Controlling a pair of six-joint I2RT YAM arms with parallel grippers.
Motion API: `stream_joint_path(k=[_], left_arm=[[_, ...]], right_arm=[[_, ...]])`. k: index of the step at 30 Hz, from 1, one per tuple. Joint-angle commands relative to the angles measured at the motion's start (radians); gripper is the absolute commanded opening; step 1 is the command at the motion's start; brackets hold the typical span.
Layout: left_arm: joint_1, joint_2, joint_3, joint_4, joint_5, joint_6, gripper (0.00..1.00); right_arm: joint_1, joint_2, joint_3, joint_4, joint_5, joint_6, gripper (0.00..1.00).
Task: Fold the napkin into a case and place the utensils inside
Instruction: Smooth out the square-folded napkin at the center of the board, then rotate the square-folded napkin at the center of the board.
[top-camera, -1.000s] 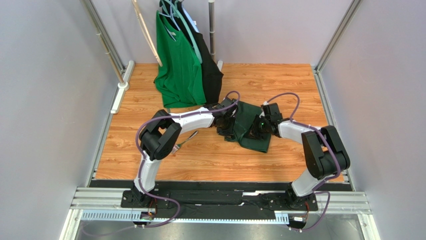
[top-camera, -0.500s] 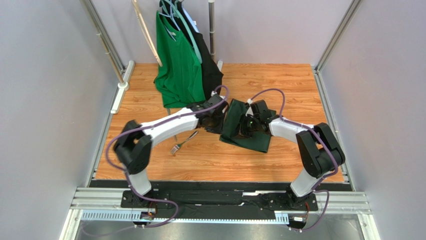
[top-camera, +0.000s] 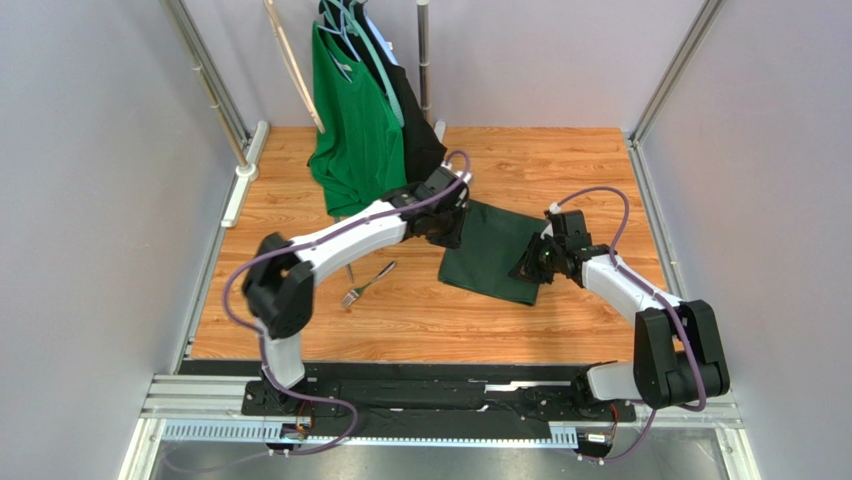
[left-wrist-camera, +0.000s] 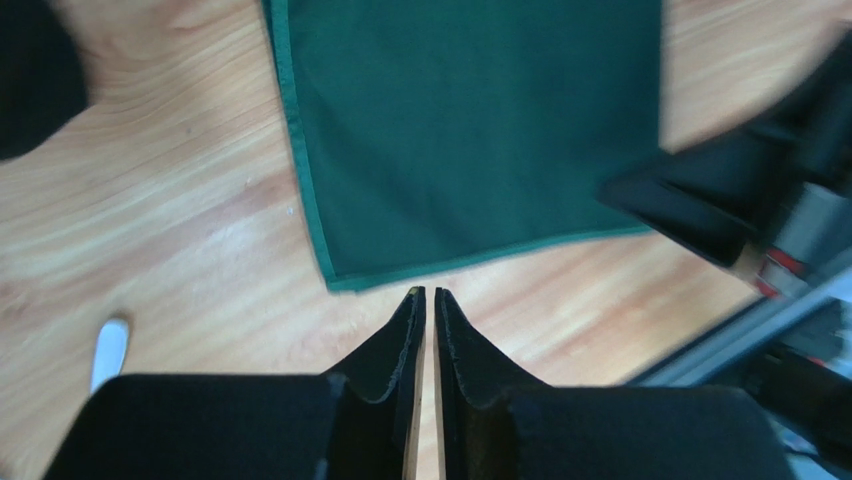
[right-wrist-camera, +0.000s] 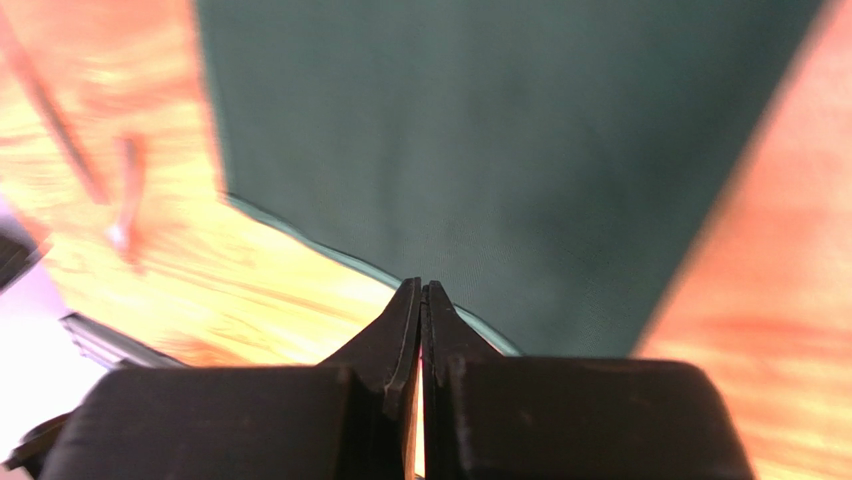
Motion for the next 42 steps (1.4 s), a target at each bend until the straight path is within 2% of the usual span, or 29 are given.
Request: stream_joint_path(k=[1,6,9,14,17,18,19,20,21,22,24,25,26,27,28,29,30,33,34,37,42], left_arm=[[0.012,0.152,0.069,-0.037,-0.01,0.037,0.13],[0.02,0.231,0.017,-0.016,-0.008,0.034,0.12],[0.017,0.259,-0.041,0.039,0.039,-0.009,0.12],[-0.038,0.259,-0.118,0.087,0.102,-0.059,0.11],[-0.049,0.176,-0.149,0.084,0.115,-0.075,0.13],[-0.047,0.145,-0.147,0.082,0.096,-0.065,0.14],[-0.035,0.089,-0.14,0.078,0.098,-0.062,0.22],[-0.023,0.064,-0.105,0.075,0.114,-0.059,0.25],[-0.008,0.047,-0.085,0.074,0.157,-0.06,0.28],[0.02,0.035,-0.06,0.073,0.171,-0.066,0.32],[0.046,0.041,0.006,0.1,0.206,-0.074,0.35],[0.069,0.065,0.018,0.125,0.208,-0.078,0.35],[0.083,0.087,0.056,0.16,0.204,-0.086,0.33],[0.098,0.111,0.078,0.185,0.202,-0.097,0.28],[0.12,0.168,0.099,0.214,0.2,-0.089,0.19],[0.127,0.201,0.15,0.246,0.187,-0.088,0.16],[0.14,0.235,0.179,0.261,0.175,-0.083,0.1],[0.146,0.349,0.274,0.295,0.144,-0.072,0.03],[0.146,0.39,0.291,0.303,0.145,-0.072,0.0],[0.146,0.447,0.342,0.308,0.122,-0.072,0.0],[0.155,0.49,0.365,0.245,0.046,-0.062,0.0]], right_arm=[[-0.021,-0.015,-0.054,-0.054,0.044,-0.023,0.02],[-0.127,-0.049,-0.15,-0.082,0.142,-0.002,0.0],[-0.153,-0.002,-0.166,-0.052,0.182,0.004,0.0],[-0.18,0.089,-0.077,-0.093,0.266,0.014,0.0],[-0.191,0.033,-0.014,-0.153,0.273,-0.034,0.0],[-0.191,-0.004,-0.017,-0.157,0.27,-0.054,0.03],[-0.191,-0.087,-0.02,-0.148,0.263,-0.066,0.06],[-0.191,-0.115,-0.02,-0.139,0.257,-0.075,0.12],[-0.191,-0.138,-0.013,-0.136,0.269,-0.077,0.26],[-0.191,-0.147,0.024,-0.127,0.273,-0.094,0.32],[-0.191,-0.111,0.067,-0.041,0.199,-0.097,0.45],[-0.191,-0.075,0.128,-0.01,0.161,-0.062,0.45],[-0.191,0.024,0.164,0.032,0.045,-0.039,0.46],[-0.191,0.075,0.191,0.142,-0.017,-0.005,0.44],[-0.19,0.137,0.217,0.204,-0.077,0.042,0.43],[-0.187,0.187,0.257,0.275,-0.165,0.128,0.4],[-0.185,0.281,0.271,0.42,-0.206,0.18,0.29],[-0.182,0.433,0.342,0.571,-0.281,0.303,0.1],[-0.181,0.465,0.359,0.593,-0.296,0.319,0.07],[-0.181,0.558,0.391,0.645,-0.321,0.366,0.0],[-0.188,0.626,0.389,0.677,-0.324,0.351,0.0]])
